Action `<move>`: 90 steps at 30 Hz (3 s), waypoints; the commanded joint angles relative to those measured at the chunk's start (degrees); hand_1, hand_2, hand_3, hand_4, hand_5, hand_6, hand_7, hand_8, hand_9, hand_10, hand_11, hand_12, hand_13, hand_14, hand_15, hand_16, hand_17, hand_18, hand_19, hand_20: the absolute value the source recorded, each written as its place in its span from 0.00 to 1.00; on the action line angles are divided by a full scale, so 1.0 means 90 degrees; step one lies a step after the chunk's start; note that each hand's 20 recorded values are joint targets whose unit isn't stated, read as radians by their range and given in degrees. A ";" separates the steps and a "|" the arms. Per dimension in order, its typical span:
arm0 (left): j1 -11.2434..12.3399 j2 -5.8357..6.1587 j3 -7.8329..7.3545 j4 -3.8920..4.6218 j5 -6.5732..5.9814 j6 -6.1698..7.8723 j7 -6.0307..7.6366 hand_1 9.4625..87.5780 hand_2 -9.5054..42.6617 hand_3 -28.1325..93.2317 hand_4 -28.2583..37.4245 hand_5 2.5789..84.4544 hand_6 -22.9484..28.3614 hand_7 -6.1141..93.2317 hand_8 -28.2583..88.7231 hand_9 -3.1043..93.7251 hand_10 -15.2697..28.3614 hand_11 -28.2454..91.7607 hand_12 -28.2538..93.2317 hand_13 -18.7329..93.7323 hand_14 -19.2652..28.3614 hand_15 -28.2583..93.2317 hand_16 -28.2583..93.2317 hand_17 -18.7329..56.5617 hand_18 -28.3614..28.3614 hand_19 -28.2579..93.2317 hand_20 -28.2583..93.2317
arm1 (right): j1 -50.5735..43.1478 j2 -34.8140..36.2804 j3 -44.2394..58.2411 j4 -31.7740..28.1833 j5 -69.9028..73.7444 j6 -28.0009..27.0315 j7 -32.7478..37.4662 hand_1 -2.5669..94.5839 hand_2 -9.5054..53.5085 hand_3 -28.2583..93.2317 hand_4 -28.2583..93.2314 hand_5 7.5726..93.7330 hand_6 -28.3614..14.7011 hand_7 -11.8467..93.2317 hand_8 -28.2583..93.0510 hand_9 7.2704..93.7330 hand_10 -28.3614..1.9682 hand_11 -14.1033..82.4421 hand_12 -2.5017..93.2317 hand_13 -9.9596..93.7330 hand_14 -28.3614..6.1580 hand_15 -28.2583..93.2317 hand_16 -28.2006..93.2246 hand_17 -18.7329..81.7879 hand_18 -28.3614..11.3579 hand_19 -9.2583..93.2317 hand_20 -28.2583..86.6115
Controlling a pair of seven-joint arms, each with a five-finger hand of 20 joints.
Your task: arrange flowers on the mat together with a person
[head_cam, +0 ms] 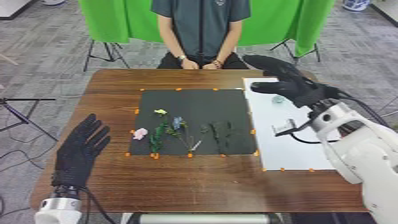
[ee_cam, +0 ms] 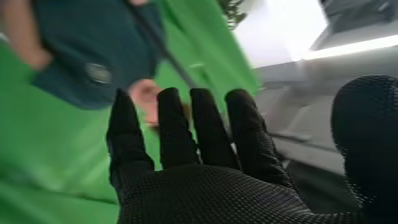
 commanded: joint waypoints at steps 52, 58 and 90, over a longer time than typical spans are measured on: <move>-0.0147 -0.0108 0.0115 0.0072 0.0047 -0.0249 -0.0143 0.24 0.19 0.81 0.07 0.33 0.50 0.28 0.15 0.26 0.60 0.41 0.36 0.35 0.68 0.40 0.26 0.12 0.86 0.58 0.33 | -0.3105 -0.1362 0.2468 -0.0593 0.4412 0.0629 0.0285 0.18 0.16 0.91 0.04 0.31 0.53 0.24 0.17 0.31 0.45 0.25 0.28 0.38 0.45 0.38 0.49 0.22 0.15 0.52 0.48; -0.0165 -0.0108 0.0174 0.0078 0.0037 -0.0246 -0.0126 0.24 0.19 0.81 0.07 0.33 0.50 0.28 0.15 0.26 0.60 0.41 0.36 0.35 0.68 0.41 0.26 0.12 0.86 0.58 0.33 | -0.2987 -0.1252 0.2338 -0.0569 0.4401 0.0683 0.0318 0.18 0.16 0.91 0.04 0.31 0.53 0.24 0.17 0.31 0.45 0.25 0.27 0.38 0.45 0.38 0.48 0.22 0.15 0.52 0.48; -0.0217 0.0049 0.0199 0.0145 0.0033 -0.0361 -0.0288 0.24 0.19 0.81 0.07 0.33 0.51 0.29 0.14 0.26 0.60 0.41 0.36 0.35 0.68 0.41 0.26 0.12 0.86 0.58 0.32 | 0.0601 0.0895 -0.0461 0.1928 -0.1997 0.2227 0.0598 0.33 0.00 0.89 0.00 0.36 0.56 0.37 0.11 0.37 0.55 0.40 0.25 0.48 0.53 0.61 0.37 0.34 0.20 0.76 0.59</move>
